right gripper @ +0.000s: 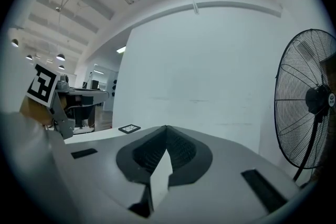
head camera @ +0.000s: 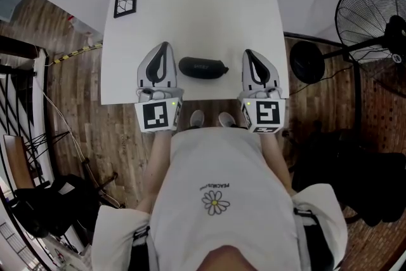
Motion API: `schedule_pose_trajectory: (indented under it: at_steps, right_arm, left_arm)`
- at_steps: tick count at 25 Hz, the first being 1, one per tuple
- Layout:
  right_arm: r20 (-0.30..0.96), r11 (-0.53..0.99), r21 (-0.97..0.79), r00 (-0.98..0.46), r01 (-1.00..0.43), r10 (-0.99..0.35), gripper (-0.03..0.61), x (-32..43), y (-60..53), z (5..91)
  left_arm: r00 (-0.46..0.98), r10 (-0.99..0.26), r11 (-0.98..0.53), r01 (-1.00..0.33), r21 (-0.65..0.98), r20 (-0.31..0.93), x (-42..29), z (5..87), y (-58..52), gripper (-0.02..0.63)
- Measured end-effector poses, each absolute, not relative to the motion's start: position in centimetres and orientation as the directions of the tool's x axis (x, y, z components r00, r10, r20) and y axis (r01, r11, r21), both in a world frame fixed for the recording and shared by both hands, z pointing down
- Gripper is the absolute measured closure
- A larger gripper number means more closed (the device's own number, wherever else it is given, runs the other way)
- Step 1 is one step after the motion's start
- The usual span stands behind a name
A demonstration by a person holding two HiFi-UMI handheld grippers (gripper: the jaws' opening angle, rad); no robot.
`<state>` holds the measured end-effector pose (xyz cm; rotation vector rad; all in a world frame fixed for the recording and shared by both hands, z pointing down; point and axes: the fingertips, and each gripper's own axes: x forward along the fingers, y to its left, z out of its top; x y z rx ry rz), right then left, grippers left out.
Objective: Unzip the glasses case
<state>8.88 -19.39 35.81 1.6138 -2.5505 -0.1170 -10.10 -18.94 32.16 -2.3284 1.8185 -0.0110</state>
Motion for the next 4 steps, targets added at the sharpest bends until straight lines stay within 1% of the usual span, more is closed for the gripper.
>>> schedule_pose_trajectory:
  at_steps: [4]
  right_arm:
    - [0.065, 0.424, 0.136, -0.419, -0.895, -0.906, 0.571, 9.34, -19.49, 36.2]
  left_arm:
    - [0.246, -0.964, -0.226, -0.959, -0.169, -0.105, -10.03, 32.35, -19.04, 0.6]
